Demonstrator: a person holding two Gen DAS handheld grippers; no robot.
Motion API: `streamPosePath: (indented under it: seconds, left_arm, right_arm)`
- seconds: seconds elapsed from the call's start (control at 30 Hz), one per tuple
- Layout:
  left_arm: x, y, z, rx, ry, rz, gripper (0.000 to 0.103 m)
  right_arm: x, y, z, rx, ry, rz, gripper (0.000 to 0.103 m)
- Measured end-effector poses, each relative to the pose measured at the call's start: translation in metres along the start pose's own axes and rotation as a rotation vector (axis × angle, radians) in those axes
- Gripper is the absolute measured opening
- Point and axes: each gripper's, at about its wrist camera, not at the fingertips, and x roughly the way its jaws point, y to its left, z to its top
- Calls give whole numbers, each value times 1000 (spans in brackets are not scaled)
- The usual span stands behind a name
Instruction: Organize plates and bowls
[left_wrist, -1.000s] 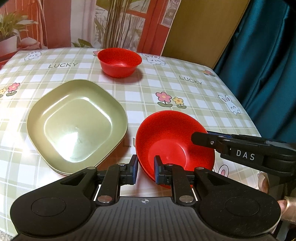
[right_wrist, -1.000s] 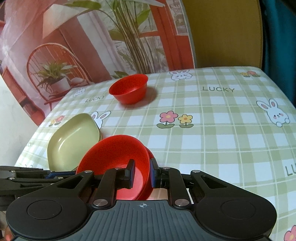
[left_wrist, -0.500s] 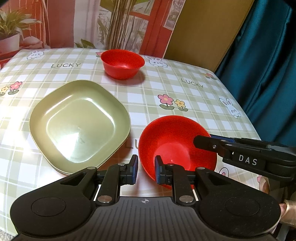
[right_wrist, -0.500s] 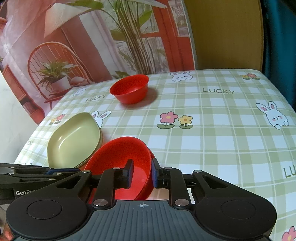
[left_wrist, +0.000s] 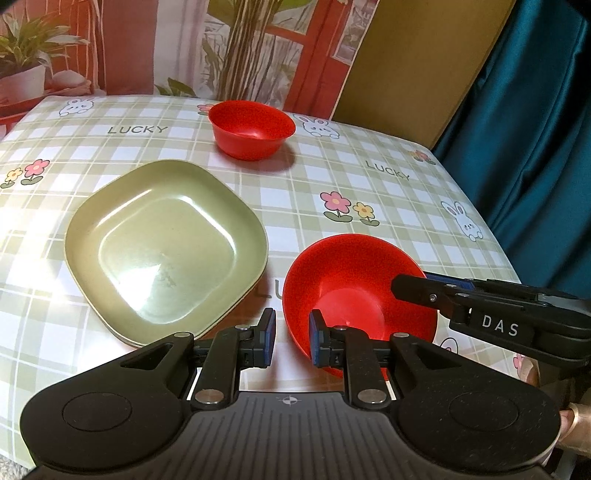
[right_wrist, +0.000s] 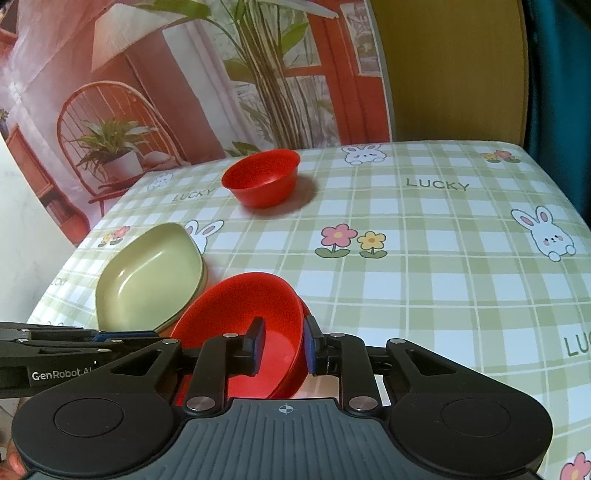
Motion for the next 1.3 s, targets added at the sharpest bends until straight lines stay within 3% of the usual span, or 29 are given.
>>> streamPosePath:
  seconds: [0.23, 0.73, 0.93, 1.07, 1.3]
  left_arm:
    - [0, 0, 1, -6, -3, 1, 20]
    - [-2, 0, 0, -9, -20, 2, 20]
    - [-18, 4, 19, 8, -101, 15, 20]
    - [-38, 11, 35, 22, -169, 27, 35]
    - [-73, 24, 62, 57, -254, 77, 36]
  right_arm:
    - [-3, 4, 3, -28, -8, -26, 28]
    - [-4, 0, 6, -22, -19, -60, 28]
    - [-20, 1, 25, -28, -93, -54, 28]
    - [-31, 0, 45, -32, -157, -52, 28]
    - [-39, -1, 73, -14, -230, -30, 28]
